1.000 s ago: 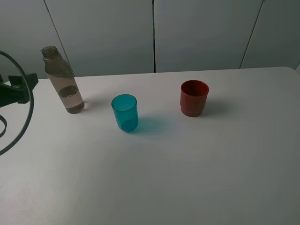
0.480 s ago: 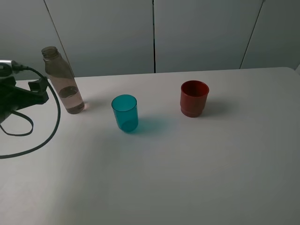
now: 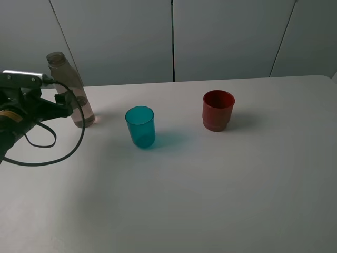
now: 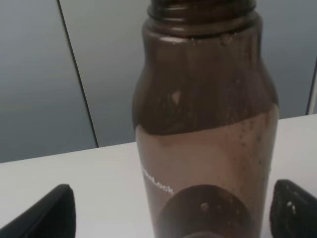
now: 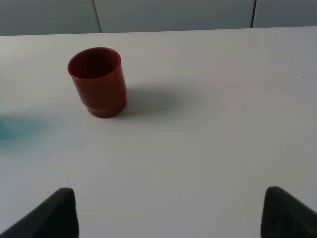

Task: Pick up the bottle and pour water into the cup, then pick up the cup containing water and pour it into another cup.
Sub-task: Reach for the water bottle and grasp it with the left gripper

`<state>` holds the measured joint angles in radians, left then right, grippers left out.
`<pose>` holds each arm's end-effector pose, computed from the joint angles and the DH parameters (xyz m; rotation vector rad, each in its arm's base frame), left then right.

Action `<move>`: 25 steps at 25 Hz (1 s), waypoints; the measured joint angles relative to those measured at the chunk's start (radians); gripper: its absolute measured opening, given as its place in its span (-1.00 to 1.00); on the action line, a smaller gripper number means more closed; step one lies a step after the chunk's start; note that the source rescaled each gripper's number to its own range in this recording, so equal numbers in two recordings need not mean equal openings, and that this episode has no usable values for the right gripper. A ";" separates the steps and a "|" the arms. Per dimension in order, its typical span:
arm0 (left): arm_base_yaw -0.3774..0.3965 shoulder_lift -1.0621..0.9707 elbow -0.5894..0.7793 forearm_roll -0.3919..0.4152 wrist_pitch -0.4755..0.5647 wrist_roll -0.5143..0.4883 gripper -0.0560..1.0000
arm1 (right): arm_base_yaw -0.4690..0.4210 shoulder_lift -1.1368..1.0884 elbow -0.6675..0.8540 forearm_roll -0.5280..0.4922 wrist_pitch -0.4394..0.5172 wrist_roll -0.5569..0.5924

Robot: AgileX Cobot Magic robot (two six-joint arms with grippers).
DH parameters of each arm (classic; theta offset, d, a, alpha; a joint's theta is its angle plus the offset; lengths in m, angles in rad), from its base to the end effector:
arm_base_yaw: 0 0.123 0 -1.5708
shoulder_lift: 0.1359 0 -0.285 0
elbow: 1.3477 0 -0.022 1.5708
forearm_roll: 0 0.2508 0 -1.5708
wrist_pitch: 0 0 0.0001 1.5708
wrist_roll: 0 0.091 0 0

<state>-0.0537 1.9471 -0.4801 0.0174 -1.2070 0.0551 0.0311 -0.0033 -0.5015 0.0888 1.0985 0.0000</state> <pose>0.2980 -0.0175 0.1136 0.1121 1.7400 -0.0086 -0.0075 0.0070 0.2749 -0.0387 2.0760 0.1259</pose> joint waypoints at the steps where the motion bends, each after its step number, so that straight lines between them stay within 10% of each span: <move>1: 0.000 0.010 -0.015 0.000 0.000 0.000 1.00 | 0.000 0.000 0.000 0.000 0.000 0.000; 25: 0.000 0.240 -0.265 0.118 -0.004 -0.045 1.00 | 0.000 0.000 0.000 0.000 0.000 0.000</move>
<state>-0.0537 2.1871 -0.7446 0.1354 -1.2112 0.0105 0.0311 -0.0033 -0.5015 0.0888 1.0985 0.0000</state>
